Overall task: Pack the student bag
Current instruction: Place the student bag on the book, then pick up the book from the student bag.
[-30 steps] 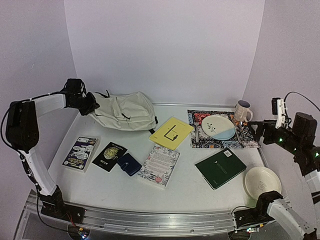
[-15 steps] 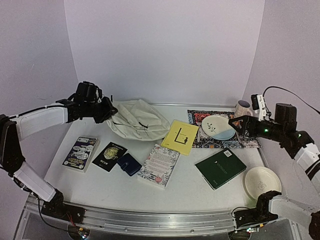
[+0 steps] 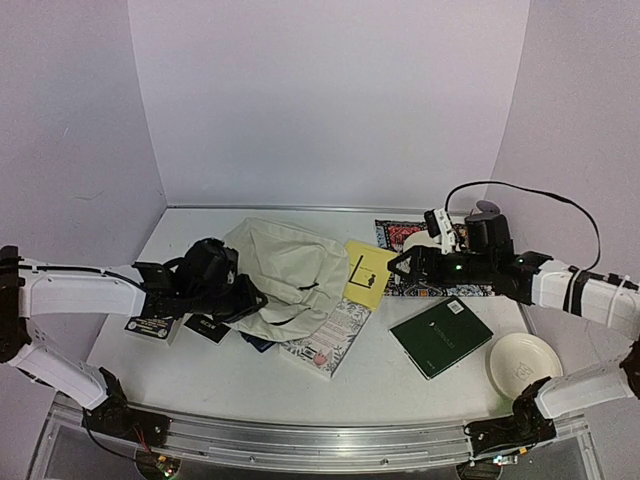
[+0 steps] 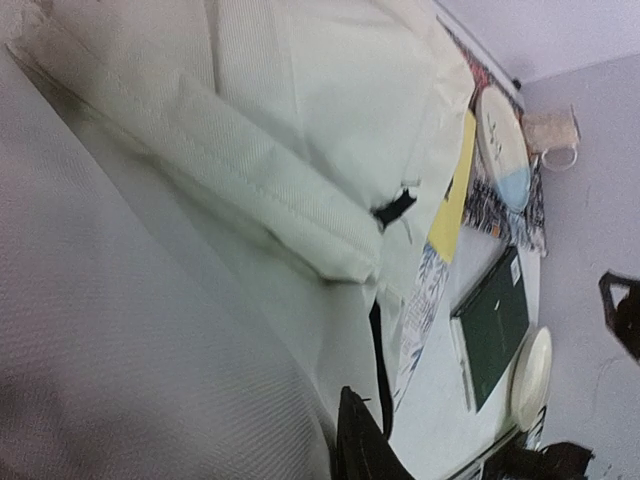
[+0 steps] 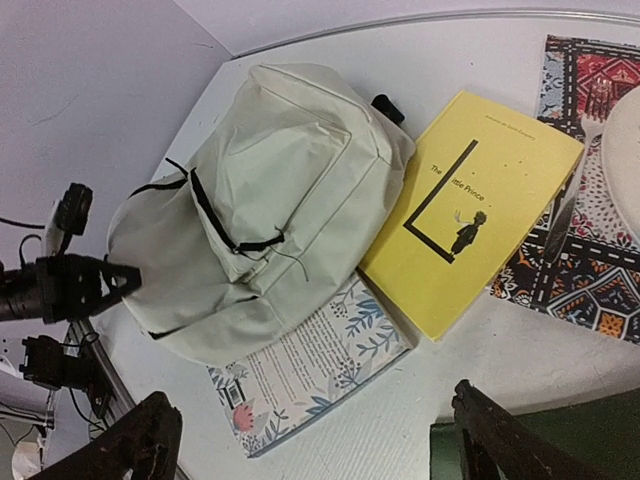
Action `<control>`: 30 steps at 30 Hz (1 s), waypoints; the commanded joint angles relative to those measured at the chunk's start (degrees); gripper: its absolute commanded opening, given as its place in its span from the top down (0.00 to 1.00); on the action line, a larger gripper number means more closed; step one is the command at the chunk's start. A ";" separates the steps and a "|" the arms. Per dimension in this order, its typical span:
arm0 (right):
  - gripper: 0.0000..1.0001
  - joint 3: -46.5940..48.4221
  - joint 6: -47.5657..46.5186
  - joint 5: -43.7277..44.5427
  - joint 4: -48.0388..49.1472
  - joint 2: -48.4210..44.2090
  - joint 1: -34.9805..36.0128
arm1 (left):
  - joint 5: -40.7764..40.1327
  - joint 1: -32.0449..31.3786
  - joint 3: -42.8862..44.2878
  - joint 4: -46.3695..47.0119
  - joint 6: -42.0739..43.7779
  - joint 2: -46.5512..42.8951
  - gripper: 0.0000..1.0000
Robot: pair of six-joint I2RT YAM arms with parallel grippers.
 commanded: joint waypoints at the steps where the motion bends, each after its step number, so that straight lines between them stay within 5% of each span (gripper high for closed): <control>1: 0.05 0.73 2.98 2.14 6.53 3.64 2.16 | 0.04 -4.57 -0.89 3.95 -0.82 -1.53 0.71; 16: 0.06 -0.46 4.23 3.44 9.42 8.47 4.51 | -16.98 -3.06 15.21 -30.28 14.77 -7.85 0.29; 25: 0.06 -0.16 5.23 4.39 11.66 11.18 6.55 | -12.29 15.46 12.20 -29.25 24.56 -4.98 0.21; 30: 0.09 1.50 5.92 4.40 14.43 16.73 7.12 | -0.53 25.07 7.89 -20.04 27.59 -1.58 0.21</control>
